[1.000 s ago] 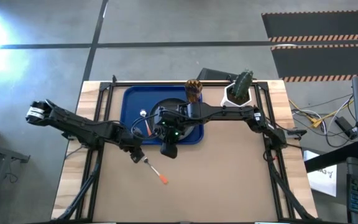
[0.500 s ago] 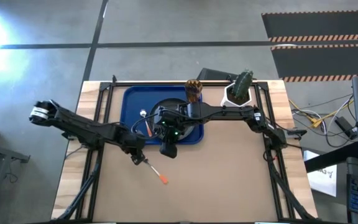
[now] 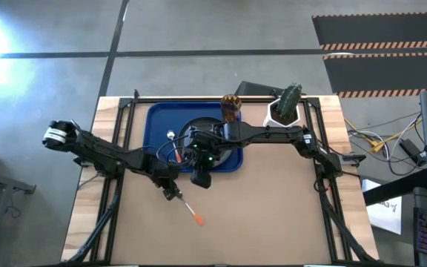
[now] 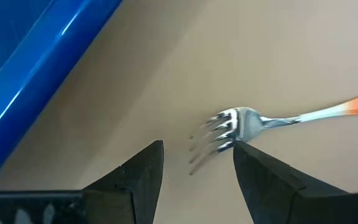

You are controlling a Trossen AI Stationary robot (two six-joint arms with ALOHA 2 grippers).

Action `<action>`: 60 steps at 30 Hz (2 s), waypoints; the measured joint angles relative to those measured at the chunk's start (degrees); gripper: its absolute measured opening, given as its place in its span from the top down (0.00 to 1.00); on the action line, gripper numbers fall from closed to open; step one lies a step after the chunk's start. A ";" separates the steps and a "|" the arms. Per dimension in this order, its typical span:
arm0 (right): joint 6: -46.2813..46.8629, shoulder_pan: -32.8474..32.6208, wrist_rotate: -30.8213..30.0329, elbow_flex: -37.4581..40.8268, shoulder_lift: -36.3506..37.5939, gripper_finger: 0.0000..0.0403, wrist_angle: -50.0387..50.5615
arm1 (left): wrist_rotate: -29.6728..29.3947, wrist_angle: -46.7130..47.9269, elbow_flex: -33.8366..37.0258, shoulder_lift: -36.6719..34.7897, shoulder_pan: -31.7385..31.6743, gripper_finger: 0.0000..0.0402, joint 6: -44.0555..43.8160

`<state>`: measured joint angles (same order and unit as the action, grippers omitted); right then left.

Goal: Pick and place plate/cup/fork/spoon on tray
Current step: Put the orange fork on the blue tray to the left of the orange spoon

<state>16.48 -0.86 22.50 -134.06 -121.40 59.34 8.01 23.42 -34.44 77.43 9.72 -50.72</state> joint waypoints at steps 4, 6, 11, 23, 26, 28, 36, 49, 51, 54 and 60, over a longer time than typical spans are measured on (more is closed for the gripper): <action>0.01 0.00 0.00 0.00 0.00 0.65 0.10 | -0.07 -0.24 0.00 1.59 0.00 0.59 0.04; 0.00 0.00 0.00 0.00 0.00 0.65 0.15 | -0.24 -0.11 -0.13 2.01 0.00 0.64 0.05; -0.01 0.00 0.00 0.00 0.00 0.65 0.42 | 0.14 -1.56 -0.17 1.06 0.04 0.93 2.11; -0.25 0.00 -0.03 0.00 0.00 0.65 0.92 | -4.46 0.97 -2.94 -9.85 0.09 1.00 4.76; -0.42 0.00 -0.03 0.00 0.00 0.65 1.37 | -9.10 15.26 -5.78 -14.55 -0.30 1.00 6.84; -0.69 0.00 -0.04 0.00 0.00 0.65 1.71 | -11.56 25.90 -8.20 -17.73 -1.17 1.00 7.65; -0.71 0.00 -0.04 0.00 0.00 0.65 1.69 | -16.53 44.75 -19.32 -26.58 -9.61 1.00 16.48; 0.57 -0.39 -0.22 0.00 0.00 0.65 1.63 | -15.60 55.33 -36.50 -15.13 -39.49 1.00 53.05; 0.60 -0.52 -0.61 0.00 -0.01 0.65 1.58 | -10.89 55.01 -38.02 -12.70 -44.07 1.00 58.14; 0.89 -0.63 -1.73 0.00 -0.02 0.65 1.54 | -5.54 54.99 -38.89 -8.59 -49.40 1.00 64.44; 2.21 -0.63 -2.15 0.00 -0.02 0.65 1.52 | -5.05 55.14 -38.34 -0.97 -54.56 1.00 71.07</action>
<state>18.69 -1.50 20.35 -134.06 -121.43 60.86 2.96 78.56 -72.77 76.46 -44.84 20.35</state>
